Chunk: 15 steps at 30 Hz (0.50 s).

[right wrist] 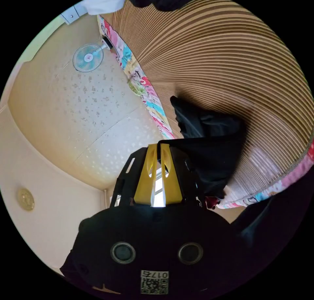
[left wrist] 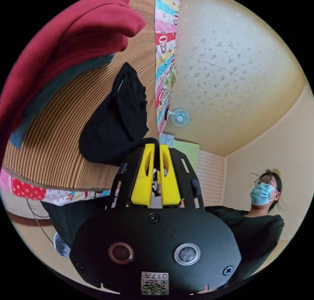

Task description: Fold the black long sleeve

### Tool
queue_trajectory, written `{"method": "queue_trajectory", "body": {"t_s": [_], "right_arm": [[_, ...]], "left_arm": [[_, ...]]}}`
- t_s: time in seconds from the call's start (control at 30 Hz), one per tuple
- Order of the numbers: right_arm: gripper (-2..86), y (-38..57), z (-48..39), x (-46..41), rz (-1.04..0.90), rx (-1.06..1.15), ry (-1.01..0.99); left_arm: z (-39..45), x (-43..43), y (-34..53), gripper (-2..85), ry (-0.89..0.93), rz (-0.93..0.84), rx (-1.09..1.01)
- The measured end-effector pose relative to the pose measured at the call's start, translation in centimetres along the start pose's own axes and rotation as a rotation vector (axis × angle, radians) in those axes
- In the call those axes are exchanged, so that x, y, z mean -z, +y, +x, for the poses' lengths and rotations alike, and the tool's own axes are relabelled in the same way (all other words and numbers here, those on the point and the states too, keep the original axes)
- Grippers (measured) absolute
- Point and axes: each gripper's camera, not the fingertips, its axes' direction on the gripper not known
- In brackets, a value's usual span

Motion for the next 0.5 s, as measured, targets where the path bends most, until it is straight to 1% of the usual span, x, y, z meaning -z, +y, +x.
{"method": "queue_trajectory", "body": {"t_s": [0.1,0.17,0.27,0.37,0.43,0.5], "right_arm": [[2.2,-3.9,-2.4,-6.2,-0.035,0.069,0.013],[2.2,-6.1,-3.4,-9.5,-0.038,0.101,0.035],[2.3,-9.6,-4.4,-14.3,-0.033,0.165,0.130],[2.5,-12.4,-4.2,-18.3,-0.021,0.205,0.238],[2.9,-13.3,-3.9,-20.1,0.026,0.216,0.410],[3.3,-12.9,-4.2,-21.6,0.024,0.273,0.527]], "left_arm": [[2.0,-1.6,-5.7,3.2,-0.082,0.050,-0.080],[2.4,-2.6,-8.8,3.1,-0.105,0.079,-0.096],[1.8,-4.9,-13.7,2.9,-0.160,0.115,-0.075],[0.4,-7.5,-17.8,3.3,-0.215,0.125,-0.047],[-0.4,-8.8,-19.5,4.0,-0.263,0.103,-0.043],[-0.6,-10.1,-19.9,6.5,-0.290,0.081,-0.121]]}}
